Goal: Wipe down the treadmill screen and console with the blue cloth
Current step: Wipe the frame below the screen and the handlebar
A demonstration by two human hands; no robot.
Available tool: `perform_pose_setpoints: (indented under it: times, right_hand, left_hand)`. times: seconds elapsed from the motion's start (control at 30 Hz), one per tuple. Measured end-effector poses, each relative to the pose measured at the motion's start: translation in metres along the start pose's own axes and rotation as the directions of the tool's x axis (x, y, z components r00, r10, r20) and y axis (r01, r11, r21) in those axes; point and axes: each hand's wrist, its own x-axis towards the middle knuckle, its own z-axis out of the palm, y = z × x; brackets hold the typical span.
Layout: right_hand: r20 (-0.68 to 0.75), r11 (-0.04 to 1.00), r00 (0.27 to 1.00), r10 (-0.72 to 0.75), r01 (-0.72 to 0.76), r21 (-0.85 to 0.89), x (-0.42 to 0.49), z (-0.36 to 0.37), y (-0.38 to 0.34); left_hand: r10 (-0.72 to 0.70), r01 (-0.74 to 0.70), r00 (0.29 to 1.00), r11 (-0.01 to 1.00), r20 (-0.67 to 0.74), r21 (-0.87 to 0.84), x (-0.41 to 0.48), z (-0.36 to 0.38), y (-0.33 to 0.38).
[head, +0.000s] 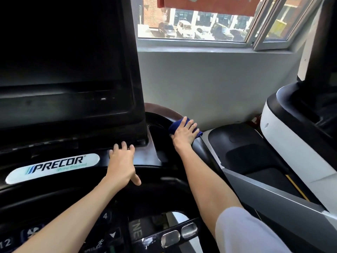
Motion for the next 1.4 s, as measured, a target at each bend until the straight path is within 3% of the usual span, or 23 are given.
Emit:
perform_pose_setpoints:
  times: [0.17, 0.27, 0.37, 0.47, 0.7, 0.97, 1.13, 1.23, 1.4]
  right_hand:
    - [0.016, 0.997, 0.997, -0.078, 0.078, 0.0, -0.02, -0.009, 0.023]
    - [-0.043, 1.0, 0.999, -0.027, 0.028, 0.008, -0.07, -0.013, 0.051]
    - [-0.228, 0.999, 0.973, 0.042, -0.034, 0.04, -0.138, -0.006, 0.091]
    - [-0.217, 0.995, 0.972, 0.089, -0.094, -0.013, -0.175, 0.001, 0.108]
    - [-0.131, 0.989, 0.981, 0.146, -0.146, 0.01, -0.123, 0.001, 0.074]
    - [-0.052, 0.996, 0.995, 0.09, -0.091, -0.005, -0.03, 0.002, 0.019]
    - [0.06, 0.994, 0.993, -0.103, 0.1, 0.045, 0.015, -0.012, 0.005]
    - [0.088, 0.983, 0.981, -0.173, 0.166, 0.084, 0.021, -0.015, 0.011]
    - [0.037, 0.997, 0.997, -0.075, 0.074, 0.02, -0.027, -0.021, 0.034]
  left_hand:
    - [0.006, -0.006, 1.0, 1.0, -0.002, -0.016, -0.004, -0.004, 0.0]
    - [-0.002, 0.002, 1.0, 1.0, 0.006, 0.004, -0.003, -0.005, 0.003]
    - [-0.011, 0.01, 1.0, 1.0, 0.011, 0.017, -0.003, -0.005, 0.004]
    - [-0.003, 0.003, 1.0, 1.0, -0.003, 0.019, -0.004, -0.004, 0.002]
    - [-0.005, 0.005, 1.0, 1.0, -0.001, 0.024, -0.004, -0.005, 0.001]
    - [-0.008, 0.008, 1.0, 1.0, -0.01, 0.009, -0.001, -0.003, 0.0]
    - [-0.023, 0.023, 1.0, 1.0, -0.013, 0.007, 0.004, 0.001, 0.002]
    - [-0.019, 0.02, 1.0, 1.0, -0.007, 0.02, 0.004, 0.001, 0.002]
    - [-0.024, 0.024, 1.0, 1.0, 0.016, 0.019, 0.002, -0.004, 0.004]
